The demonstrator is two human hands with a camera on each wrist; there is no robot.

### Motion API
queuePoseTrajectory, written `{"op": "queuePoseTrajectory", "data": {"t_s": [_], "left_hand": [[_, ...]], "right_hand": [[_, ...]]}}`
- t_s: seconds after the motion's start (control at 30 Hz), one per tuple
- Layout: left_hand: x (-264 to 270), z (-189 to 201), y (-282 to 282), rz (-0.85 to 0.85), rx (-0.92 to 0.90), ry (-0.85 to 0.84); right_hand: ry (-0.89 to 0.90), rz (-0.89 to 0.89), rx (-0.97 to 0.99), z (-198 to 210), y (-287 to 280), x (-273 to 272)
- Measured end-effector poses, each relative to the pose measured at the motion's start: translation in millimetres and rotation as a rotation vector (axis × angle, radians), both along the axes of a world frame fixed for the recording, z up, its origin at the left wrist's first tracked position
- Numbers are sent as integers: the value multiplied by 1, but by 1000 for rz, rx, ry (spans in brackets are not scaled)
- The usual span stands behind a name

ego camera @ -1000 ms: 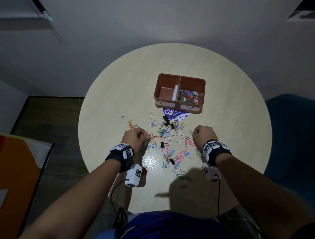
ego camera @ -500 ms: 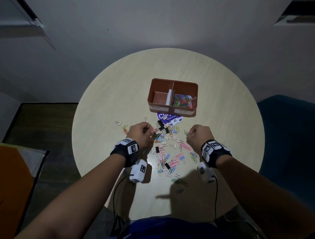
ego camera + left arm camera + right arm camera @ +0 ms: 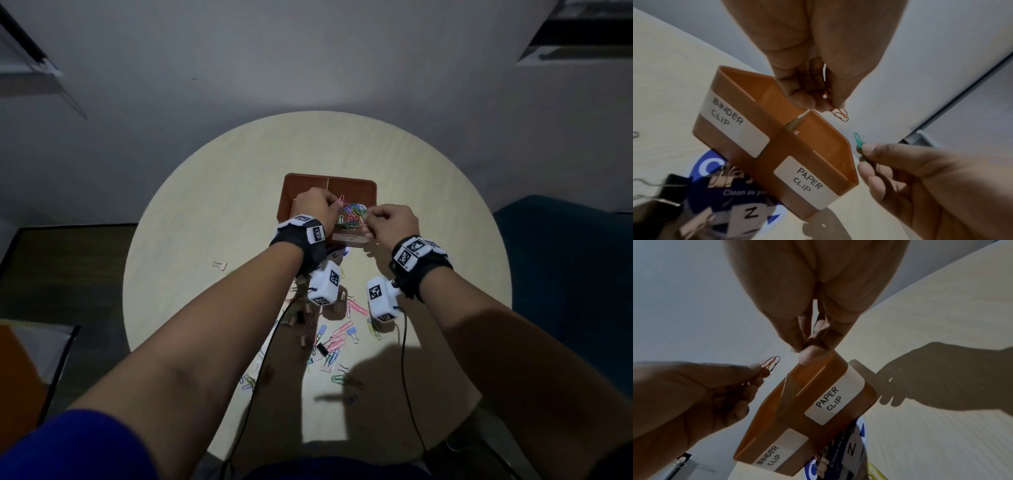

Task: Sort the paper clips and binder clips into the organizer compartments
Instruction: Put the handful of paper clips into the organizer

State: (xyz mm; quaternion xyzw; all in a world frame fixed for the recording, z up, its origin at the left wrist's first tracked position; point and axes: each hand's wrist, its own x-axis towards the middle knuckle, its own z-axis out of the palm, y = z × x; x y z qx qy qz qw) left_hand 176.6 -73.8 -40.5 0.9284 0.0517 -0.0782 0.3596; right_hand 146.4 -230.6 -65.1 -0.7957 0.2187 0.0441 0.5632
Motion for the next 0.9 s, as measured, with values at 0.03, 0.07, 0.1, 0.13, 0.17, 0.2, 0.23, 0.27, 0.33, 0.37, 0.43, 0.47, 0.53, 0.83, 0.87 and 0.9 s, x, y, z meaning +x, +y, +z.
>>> {"op": "queuePoseTrajectory", "data": {"t_s": [0.03,0.07,0.1,0.13,0.17,0.2,0.23,0.27,0.33,0.37,0.43,0.47,0.53,0.83,0.87,0.9], "left_hand": [[1,0,-2,7,-7,-1],[2,0,-3,16,-14,-5],[3,-1,-4,25,-14,-9],[3,-2,-4,31,-8,-12],[3,-3,-3,38,-2,-16],[2,-3,-2,42,4,-22],[0,-3,0,46,6,-21],[-3,-5,3,51,2,-17],[-10,-10,12,61,-4,1],[-14,-13,17,64,-1,12],[-25,-21,29,73,13,33],[-32,-24,36,79,22,43],[-48,-30,51,88,38,63],[-129,-72,131,116,92,240],[-134,-74,139,133,107,244],[-138,-77,145,158,118,249]], "right_hand": [[-1,-15,12,2,1,2],[-3,-36,38,3,2,4],[-2,-61,63,4,2,4],[-3,-77,78,6,2,4],[-1,-82,74,6,2,3],[0,-80,62,5,1,1],[5,-76,48,4,-1,-2],[17,-82,41,3,-2,-6],[39,-98,32,0,-3,-17],[46,-91,26,-2,-3,-23],[72,-54,1,-8,-4,-36],[90,-27,-24,-12,-4,-43],[116,49,-102,-22,-5,-59],[345,575,-585,-61,-7,-99],[356,603,-606,-63,-6,-101],[351,622,-627,-64,-5,-102]]}}
